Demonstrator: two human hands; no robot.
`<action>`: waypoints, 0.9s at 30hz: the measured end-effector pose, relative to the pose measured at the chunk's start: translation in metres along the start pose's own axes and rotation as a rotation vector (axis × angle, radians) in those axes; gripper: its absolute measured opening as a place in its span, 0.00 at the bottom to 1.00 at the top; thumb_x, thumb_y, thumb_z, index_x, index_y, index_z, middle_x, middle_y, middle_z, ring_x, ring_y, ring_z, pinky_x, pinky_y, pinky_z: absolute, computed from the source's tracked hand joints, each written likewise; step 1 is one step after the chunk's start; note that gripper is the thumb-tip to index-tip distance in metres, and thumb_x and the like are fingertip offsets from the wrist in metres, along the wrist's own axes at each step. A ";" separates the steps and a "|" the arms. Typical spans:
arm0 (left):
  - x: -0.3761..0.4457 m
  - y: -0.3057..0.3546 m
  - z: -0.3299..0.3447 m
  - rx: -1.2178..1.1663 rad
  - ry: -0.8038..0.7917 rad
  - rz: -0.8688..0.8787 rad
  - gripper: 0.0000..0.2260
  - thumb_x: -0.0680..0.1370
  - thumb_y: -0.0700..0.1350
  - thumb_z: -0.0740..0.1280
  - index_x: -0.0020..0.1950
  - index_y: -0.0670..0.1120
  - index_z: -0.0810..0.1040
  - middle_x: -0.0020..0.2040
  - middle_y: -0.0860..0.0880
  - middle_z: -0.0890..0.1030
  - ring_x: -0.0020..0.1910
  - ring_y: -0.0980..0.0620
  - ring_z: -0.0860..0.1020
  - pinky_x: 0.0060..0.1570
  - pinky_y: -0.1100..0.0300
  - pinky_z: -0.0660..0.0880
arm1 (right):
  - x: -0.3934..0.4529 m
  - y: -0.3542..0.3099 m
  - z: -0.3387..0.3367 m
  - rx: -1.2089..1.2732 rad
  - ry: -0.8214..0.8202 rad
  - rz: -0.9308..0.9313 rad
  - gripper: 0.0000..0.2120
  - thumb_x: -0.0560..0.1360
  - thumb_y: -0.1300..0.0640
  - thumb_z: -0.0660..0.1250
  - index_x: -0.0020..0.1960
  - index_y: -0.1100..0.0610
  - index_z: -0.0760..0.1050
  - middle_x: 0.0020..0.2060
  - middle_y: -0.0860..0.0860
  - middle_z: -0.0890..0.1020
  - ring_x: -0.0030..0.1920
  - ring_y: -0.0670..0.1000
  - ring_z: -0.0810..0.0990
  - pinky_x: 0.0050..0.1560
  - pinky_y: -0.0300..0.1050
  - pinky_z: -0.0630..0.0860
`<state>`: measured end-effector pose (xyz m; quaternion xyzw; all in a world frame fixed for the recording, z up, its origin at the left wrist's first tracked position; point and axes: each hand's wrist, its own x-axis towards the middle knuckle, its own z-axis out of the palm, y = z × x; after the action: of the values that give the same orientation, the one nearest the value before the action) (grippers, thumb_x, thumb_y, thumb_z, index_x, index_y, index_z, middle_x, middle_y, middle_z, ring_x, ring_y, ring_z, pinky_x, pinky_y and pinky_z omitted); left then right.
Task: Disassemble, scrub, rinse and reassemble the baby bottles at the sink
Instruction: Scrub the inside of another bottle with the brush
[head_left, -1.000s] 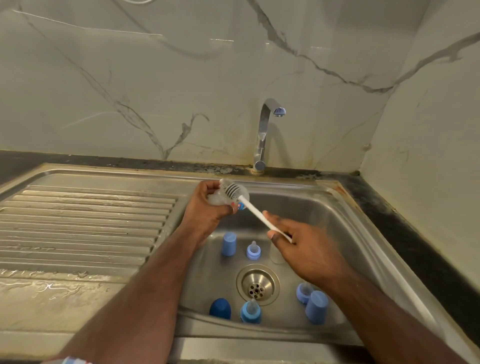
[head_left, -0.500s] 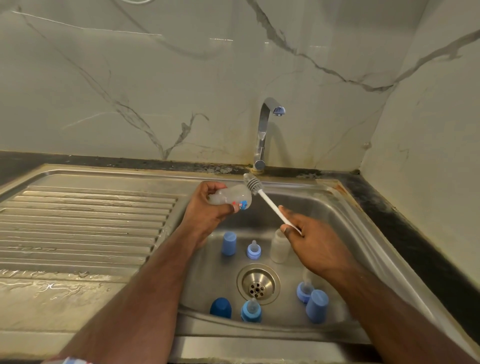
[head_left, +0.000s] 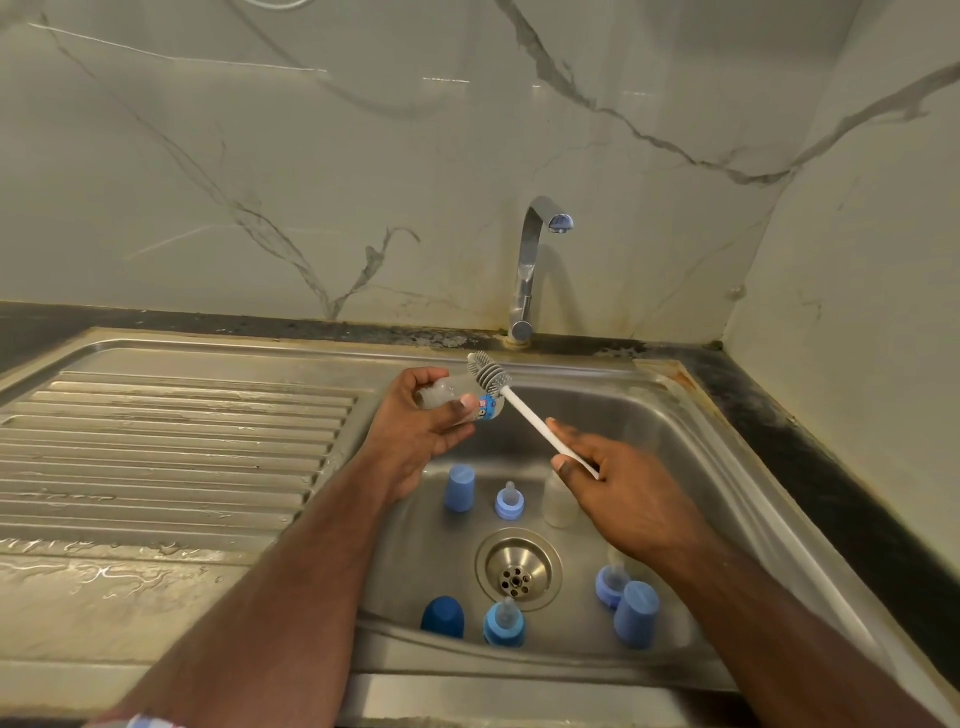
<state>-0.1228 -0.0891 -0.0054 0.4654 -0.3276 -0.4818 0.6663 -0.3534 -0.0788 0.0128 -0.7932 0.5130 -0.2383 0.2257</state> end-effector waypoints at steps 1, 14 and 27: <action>0.000 0.000 0.000 0.005 -0.005 -0.001 0.19 0.76 0.35 0.74 0.63 0.44 0.72 0.66 0.38 0.75 0.55 0.41 0.84 0.51 0.51 0.84 | 0.001 0.001 0.000 -0.004 -0.004 0.002 0.22 0.83 0.45 0.60 0.77 0.38 0.64 0.64 0.40 0.79 0.44 0.42 0.79 0.40 0.27 0.71; 0.004 0.002 0.001 -0.015 0.026 -0.008 0.21 0.73 0.29 0.74 0.64 0.40 0.76 0.62 0.36 0.80 0.57 0.44 0.83 0.51 0.57 0.83 | -0.005 -0.006 0.002 0.003 -0.035 -0.037 0.21 0.83 0.45 0.59 0.75 0.35 0.63 0.38 0.42 0.79 0.33 0.36 0.76 0.33 0.29 0.71; -0.002 0.005 0.000 0.041 -0.038 0.020 0.21 0.73 0.28 0.73 0.61 0.47 0.81 0.59 0.43 0.81 0.62 0.42 0.80 0.67 0.43 0.75 | 0.006 0.000 -0.004 -0.023 0.021 0.032 0.23 0.83 0.47 0.59 0.77 0.40 0.62 0.61 0.44 0.80 0.44 0.41 0.78 0.41 0.31 0.72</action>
<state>-0.1214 -0.0862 -0.0004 0.4665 -0.3546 -0.4769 0.6551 -0.3538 -0.0845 0.0169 -0.7849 0.5306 -0.2371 0.2151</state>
